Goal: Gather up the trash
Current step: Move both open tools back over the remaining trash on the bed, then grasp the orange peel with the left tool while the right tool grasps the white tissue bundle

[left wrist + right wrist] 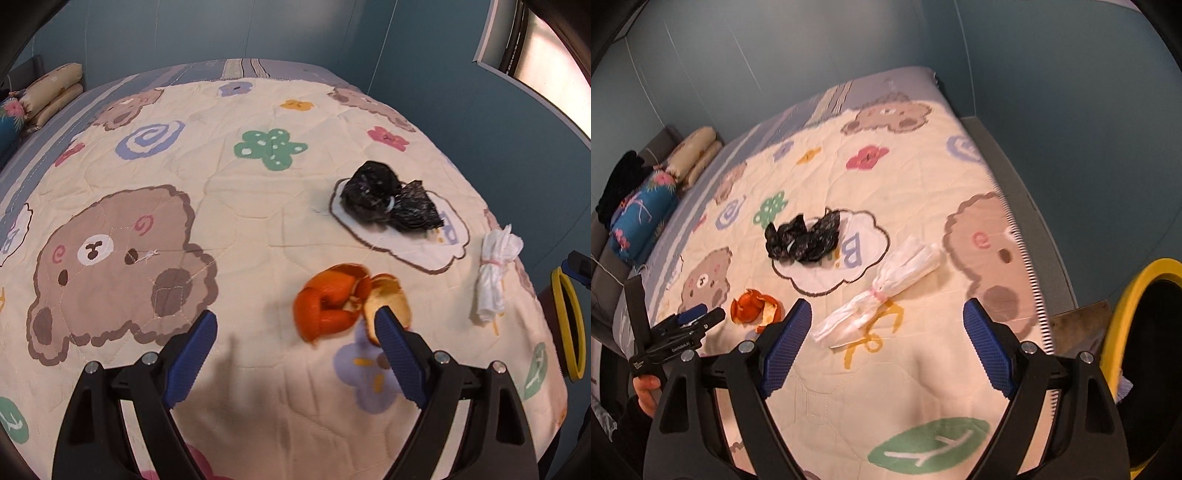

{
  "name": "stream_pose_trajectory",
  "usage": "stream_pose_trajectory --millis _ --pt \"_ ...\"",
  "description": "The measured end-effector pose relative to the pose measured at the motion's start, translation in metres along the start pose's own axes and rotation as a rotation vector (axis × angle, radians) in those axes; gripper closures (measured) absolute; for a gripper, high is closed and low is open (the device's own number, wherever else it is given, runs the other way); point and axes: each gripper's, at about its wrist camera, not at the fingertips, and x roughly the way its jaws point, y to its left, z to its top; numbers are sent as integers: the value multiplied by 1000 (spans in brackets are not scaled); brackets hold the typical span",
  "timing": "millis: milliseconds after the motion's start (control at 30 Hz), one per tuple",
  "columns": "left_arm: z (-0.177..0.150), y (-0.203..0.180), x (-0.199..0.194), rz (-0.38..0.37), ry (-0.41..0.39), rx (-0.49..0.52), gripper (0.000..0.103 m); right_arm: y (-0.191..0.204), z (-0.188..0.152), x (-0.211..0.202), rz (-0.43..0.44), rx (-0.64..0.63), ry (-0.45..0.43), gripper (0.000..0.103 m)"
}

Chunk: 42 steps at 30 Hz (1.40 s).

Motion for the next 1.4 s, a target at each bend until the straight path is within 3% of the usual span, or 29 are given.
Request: stream_pose_trajectory --millis 367,700,833,967,1233,1400 --pt "3 3 21 6 23 75 19 15 0 61 -11 1 109 22" --pt "14 -22 34 12 26 209 24 26 4 93 -6 -4 155 23" --pt "17 -31 43 3 47 234 41 30 4 104 -10 -16 181 33" --pt "16 -40 52 -27 73 256 70 34 3 114 -23 -30 200 40" --pt "15 -36 48 -46 59 233 79 34 -2 127 -27 -51 222 74" --pt "14 -28 43 -59 61 195 80 35 -3 128 -23 -46 221 85"
